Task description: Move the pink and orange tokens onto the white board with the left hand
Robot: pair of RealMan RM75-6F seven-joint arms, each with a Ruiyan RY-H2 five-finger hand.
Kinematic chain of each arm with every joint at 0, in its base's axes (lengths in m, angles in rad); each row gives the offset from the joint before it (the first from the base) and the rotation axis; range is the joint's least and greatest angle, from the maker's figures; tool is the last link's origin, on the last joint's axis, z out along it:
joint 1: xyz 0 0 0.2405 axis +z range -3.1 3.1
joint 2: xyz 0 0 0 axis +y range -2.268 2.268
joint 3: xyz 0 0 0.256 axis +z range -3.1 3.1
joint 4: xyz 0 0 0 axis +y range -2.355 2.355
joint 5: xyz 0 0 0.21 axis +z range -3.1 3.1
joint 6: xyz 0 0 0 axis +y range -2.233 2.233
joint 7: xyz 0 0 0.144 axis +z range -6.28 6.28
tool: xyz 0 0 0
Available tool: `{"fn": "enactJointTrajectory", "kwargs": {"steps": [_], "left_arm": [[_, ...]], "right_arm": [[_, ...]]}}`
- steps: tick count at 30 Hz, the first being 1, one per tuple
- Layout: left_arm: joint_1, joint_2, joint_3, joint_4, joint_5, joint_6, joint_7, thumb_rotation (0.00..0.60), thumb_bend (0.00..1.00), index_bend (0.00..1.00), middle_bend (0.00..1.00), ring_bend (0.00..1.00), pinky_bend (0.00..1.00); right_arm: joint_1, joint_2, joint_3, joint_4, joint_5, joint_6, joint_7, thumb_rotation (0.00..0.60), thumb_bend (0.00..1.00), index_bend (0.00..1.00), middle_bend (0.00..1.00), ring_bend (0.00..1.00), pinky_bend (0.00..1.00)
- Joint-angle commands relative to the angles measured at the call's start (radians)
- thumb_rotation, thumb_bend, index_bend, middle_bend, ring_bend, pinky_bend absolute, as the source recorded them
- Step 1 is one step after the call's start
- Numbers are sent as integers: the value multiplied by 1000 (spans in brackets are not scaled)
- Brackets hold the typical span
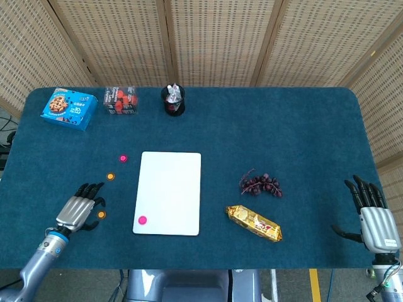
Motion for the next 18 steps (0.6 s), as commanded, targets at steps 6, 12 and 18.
{"fn": "enactJointTrajectory", "kwargs": {"steps": [6, 12, 18], "left_arm": [[9, -34, -8, 44, 19, -10, -28, 600, 285, 384, 0, 0, 0], [11, -51, -13, 62, 22, -21, -28, 600, 286, 415, 0, 0, 0], [15, -58, -23, 72, 7, -28, -19, 600, 289, 492, 0, 0, 0]], "right_arm": [[0, 1, 0, -1, 1, -1, 2, 600, 0, 0, 0, 0, 0], [0, 2, 0, -1, 1, -1, 4, 600, 0, 0, 0, 0, 0], [0, 2, 1, -1, 2, -2, 7, 600, 0, 0, 0, 0, 0]]}}
